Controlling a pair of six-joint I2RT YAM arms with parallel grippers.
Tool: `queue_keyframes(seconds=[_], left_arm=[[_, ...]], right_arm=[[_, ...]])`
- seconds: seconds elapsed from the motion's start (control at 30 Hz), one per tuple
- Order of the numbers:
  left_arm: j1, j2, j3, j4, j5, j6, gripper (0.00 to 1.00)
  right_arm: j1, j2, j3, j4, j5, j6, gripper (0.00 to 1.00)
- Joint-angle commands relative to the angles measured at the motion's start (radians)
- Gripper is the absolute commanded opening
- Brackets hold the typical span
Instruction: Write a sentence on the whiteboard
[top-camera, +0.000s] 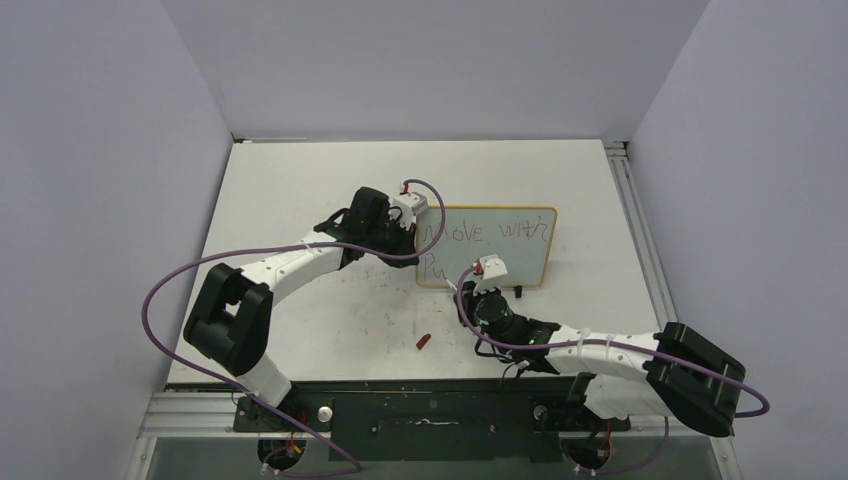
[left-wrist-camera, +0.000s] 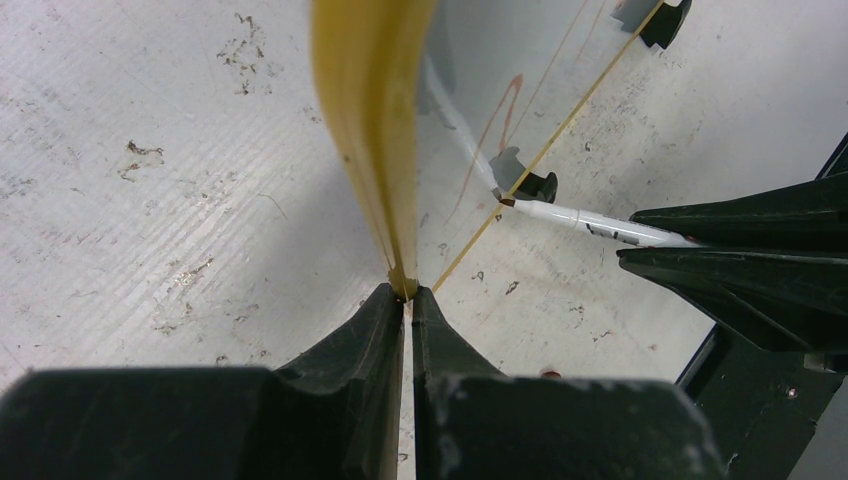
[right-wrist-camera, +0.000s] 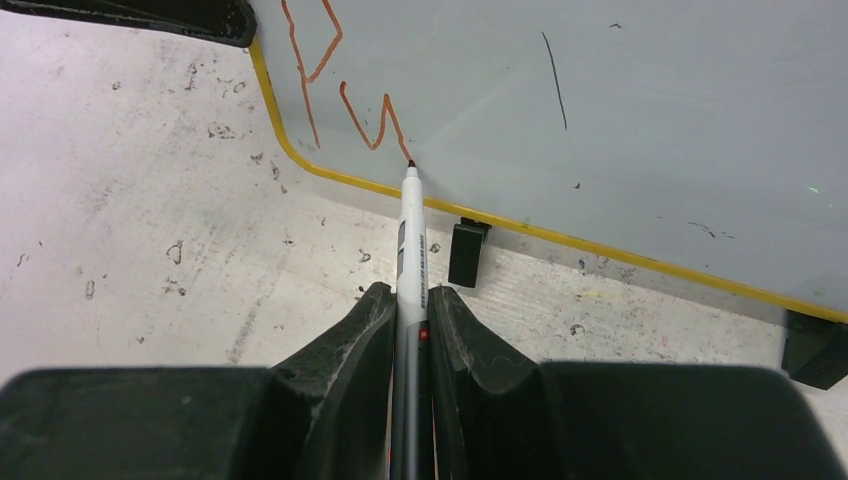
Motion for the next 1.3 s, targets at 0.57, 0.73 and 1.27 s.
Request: queue_keyframes(seconds=[0.57,0.73,1.27], left_arm=[[0.000,-0.016,0.051,0.020,0.027,0.001,0.00],[0.000,-0.016,0.049,0.020,0.024,0.001,0.00],[0.000,-0.014,0.052,0.021,0.015,-0.006,0.00]], right_arm=[[0.006,-0.237,0.074,-0.149,-0.017,-0.057,0.05],[-0.015,-0.220,0.086,-0.123,-0.062,-0.088,0.05],[-0.034,-0.169,0.067,-0.062,-0.070,-0.117,0.05]])
